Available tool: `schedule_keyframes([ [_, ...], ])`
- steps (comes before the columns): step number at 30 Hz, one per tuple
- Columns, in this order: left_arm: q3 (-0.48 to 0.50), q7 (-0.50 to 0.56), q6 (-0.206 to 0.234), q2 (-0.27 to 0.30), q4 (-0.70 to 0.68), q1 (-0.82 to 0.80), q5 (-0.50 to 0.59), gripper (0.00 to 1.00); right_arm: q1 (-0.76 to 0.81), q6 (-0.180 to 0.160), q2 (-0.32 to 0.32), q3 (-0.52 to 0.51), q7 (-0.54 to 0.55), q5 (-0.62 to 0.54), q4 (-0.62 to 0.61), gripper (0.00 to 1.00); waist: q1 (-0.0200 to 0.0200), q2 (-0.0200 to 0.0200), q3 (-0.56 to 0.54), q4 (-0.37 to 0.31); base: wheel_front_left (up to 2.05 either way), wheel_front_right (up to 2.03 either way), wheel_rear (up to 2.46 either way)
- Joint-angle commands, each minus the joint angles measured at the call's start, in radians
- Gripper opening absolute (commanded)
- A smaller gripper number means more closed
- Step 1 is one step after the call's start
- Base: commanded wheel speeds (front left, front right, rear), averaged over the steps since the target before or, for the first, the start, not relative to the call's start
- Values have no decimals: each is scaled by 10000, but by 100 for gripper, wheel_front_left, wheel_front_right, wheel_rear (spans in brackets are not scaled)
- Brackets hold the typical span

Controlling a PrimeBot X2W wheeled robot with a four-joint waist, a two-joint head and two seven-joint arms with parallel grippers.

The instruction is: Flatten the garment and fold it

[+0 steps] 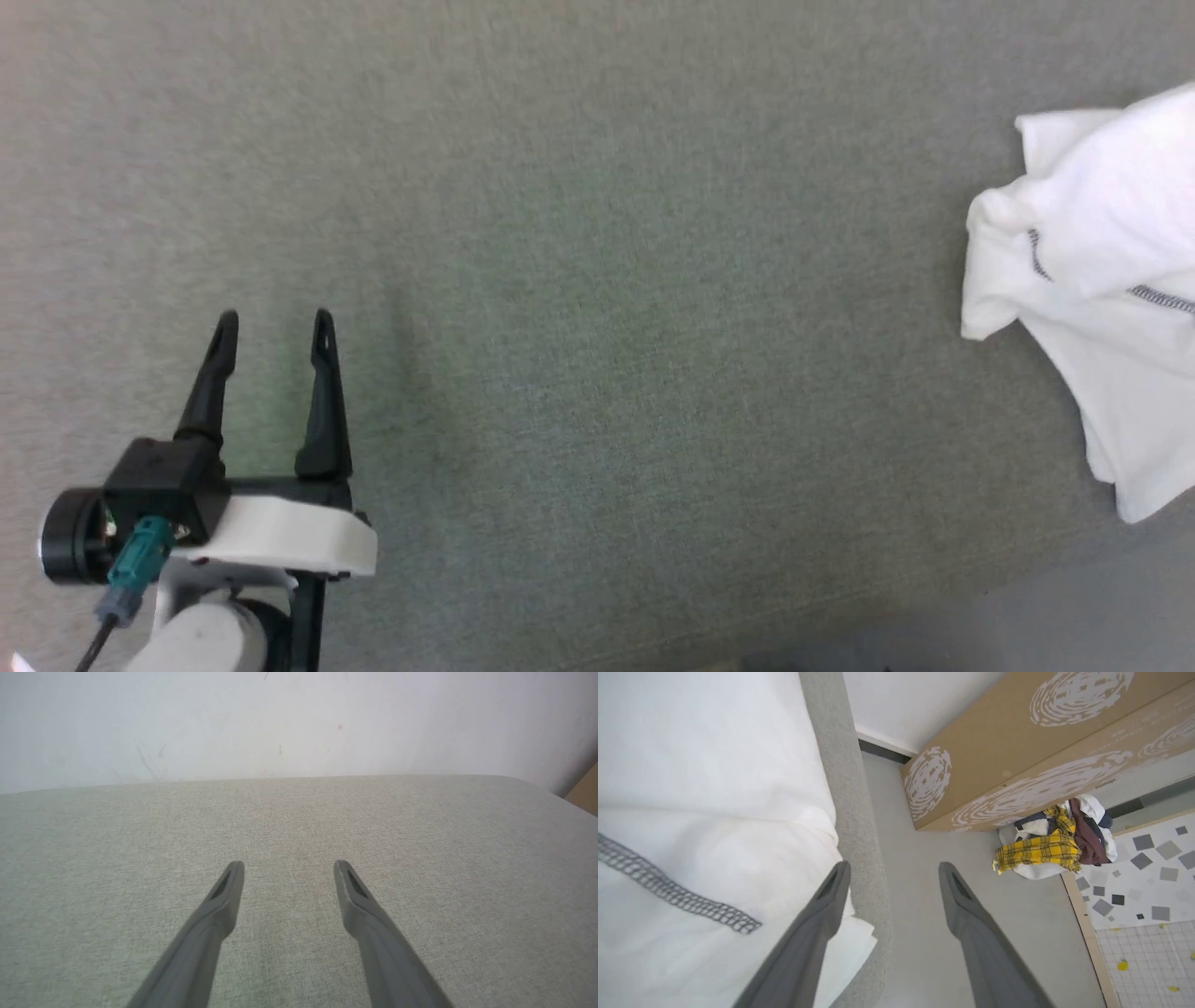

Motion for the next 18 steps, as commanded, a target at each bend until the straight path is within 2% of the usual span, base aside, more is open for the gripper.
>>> schedule_keyframes([
  [1, 29, -78, 96, -40, 95, 172, -41, 100, 392, -23, 185, 18, -95, 191, -412, 100, 2, 0, -1318, 519, 0, 0, 0],
  [9, 112, -143, 386, 87, 499, 850, -105, 100, 2266, -23, 1233, 1370, 334, 1622, -3009, 100, 2, 0, -2511, 1160, 0, 0, 0],
  [18, 248, -43, 488, 675, 997, 1236, -10, 100, 2898, -23, 2632, 2756, 1117, 3025, -5240, 100, 2, 0, -3341, 1926, 0, 0, 0],
])
